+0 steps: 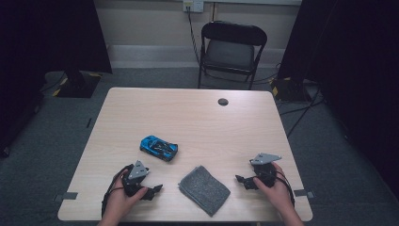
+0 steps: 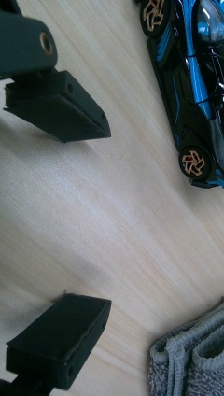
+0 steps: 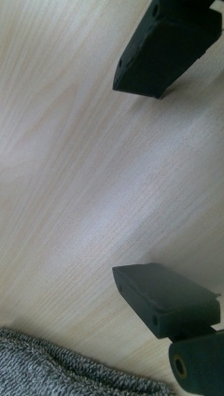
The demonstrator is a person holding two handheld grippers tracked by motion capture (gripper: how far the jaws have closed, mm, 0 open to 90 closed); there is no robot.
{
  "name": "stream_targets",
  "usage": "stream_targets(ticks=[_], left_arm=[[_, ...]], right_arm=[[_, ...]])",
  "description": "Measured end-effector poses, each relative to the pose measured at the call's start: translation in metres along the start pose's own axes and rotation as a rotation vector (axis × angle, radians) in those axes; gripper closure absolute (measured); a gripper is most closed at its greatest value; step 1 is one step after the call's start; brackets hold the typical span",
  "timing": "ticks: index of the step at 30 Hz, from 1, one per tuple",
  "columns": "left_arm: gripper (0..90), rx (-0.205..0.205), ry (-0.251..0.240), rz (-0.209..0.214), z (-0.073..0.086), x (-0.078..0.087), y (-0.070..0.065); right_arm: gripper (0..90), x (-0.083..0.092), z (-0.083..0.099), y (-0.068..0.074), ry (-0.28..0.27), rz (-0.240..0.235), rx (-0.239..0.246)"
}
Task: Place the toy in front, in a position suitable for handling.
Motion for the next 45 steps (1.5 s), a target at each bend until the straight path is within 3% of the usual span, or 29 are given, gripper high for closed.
stream_targets(ticks=[13,17,19,24,25,28,29,35,39,41,42,45], left_arm=[[14.7,0.000,0.000,0.000,0.000,0.000,0.000],[14.7,0.000,0.000,0.000,0.000,0.000,0.000],[14.7,0.001,0.000,0.000,0.000,0.000,0.000],[14.7,0.001,0.000,0.000,0.000,0.000,0.000],[14.7,0.000,0.000,0.000,0.000,0.000,0.000],[14.7,0.000,0.000,0.000,0.000,0.000,0.000],[14.7,0.002,0.000,0.000,0.000,0.000,0.000],[14.7,0.000,0.000,0.000,0.000,0.000,0.000],[14.7,0.000,0.000,-0.001,0.000,0.000,0.000],[14.7,0.001,0.000,0.000,0.000,0.000,0.000],[14.7,0.000,0.000,0.000,0.000,0.000,0.000],[14.7,0.000,0.000,0.000,0.000,0.000,0.000]], right_arm=[[9.6,0.000,0.000,0.000,-0.002,0.000,-0.005],[15.0,0.001,-0.003,-0.002,0.009,-0.002,-0.011],[14.5,0.004,-0.017,-0.003,-0.018,-0.015,-0.044],[14.5,-0.002,-0.042,0.004,-0.021,-0.030,-0.011],[14.4,-0.009,-0.055,0.013,-0.031,-0.058,-0.003],[14.4,-0.018,-0.068,0.024,-0.040,-0.096,-0.010],[14.4,-0.026,-0.080,0.034,-0.046,-0.122,-0.005],[14.3,-0.051,-0.108,0.058,-0.029,-0.161,0.066],[14.3,-0.063,-0.122,0.069,-0.034,-0.189,0.071],[14.3,-0.071,-0.128,0.075,-0.026,-0.188,0.098],[14.3,-0.077,-0.133,0.080,-0.022,-0.211,0.088],[14.2,-0.085,-0.138,0.085,-0.010,-0.210,0.105]])
Point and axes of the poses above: each handheld gripper's, and its own axes: x roughly backward along the jaws, z roughly out of its underside, y roughly to its left, the point moved 10 cm from there along -x, roughly forward along the jaws, and after that the axes turned 4 degrees about -z, right-handed, at the moved point
